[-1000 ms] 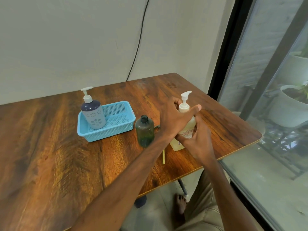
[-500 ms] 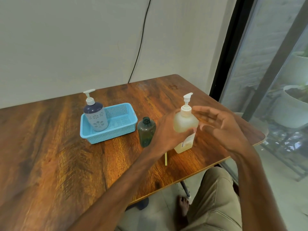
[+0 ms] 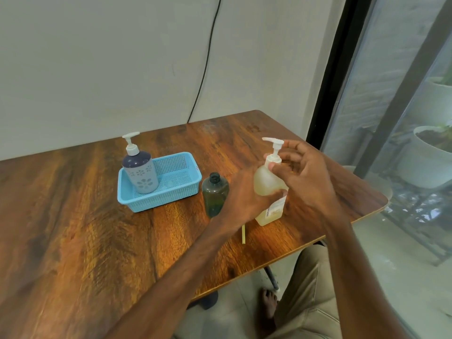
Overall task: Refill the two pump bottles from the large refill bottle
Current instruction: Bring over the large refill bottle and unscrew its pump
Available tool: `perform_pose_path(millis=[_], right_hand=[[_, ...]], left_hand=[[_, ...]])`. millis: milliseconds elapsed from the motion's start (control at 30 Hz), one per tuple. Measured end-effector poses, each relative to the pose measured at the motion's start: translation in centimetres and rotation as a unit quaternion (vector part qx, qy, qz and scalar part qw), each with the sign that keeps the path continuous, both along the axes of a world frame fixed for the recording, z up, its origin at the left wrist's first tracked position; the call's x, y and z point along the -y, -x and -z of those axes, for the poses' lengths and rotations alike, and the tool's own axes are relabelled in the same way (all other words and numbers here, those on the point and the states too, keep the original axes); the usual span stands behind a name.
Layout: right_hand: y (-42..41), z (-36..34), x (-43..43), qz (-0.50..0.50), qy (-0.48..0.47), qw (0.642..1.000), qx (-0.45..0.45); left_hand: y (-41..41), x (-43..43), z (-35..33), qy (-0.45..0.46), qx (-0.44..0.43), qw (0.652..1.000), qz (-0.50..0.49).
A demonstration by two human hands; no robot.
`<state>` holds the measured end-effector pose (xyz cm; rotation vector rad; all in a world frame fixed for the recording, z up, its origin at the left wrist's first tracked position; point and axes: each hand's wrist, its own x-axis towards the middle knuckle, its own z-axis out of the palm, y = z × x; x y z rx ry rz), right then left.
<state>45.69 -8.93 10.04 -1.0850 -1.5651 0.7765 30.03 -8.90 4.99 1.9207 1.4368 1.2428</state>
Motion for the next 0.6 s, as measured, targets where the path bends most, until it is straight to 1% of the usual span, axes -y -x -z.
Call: perform_pose_path(millis=[33,67,100,200,233,300,433,600], right_hand=[[-0.4,-0.1,-0.1,-0.041,0.022,0.999,-0.008],[-0.7,-0.3,-0.3,-0.062,0.034,0.997,-0.004],[-0.8,-0.4,-0.3,-0.058,0.034,0.998,0.015],[-0.2,-0.2,0.2,0.021,0.003,0.995,0.094],[0.1,-0.1,0.4,0.042,-0.007,0.994,0.103],[0.3,0.0,0.5,0.054,-0.020,0.995,0.087],[-0.1,-0.7,0.5,-0.003,-0.009,0.999,0.032],[-0.8,-2.3,0.7,-0.002,-0.052,0.998,0.035]], left_hand=[[-0.1,0.1,0.0,0.000,0.001,1.000,-0.002],[-0.1,0.1,0.1,0.002,0.002,1.000,-0.004],[-0.1,0.1,0.2,0.005,0.002,1.000,-0.005],[-0.2,0.1,0.2,0.005,0.004,1.000,-0.005],[-0.2,0.2,0.1,0.003,0.004,1.000,-0.005],[-0.2,0.3,0.0,0.002,0.005,1.000,0.000],[-0.1,0.0,0.1,0.001,0.010,1.000,0.011],[0.0,-0.5,0.9,0.002,-0.012,1.000,0.001]])
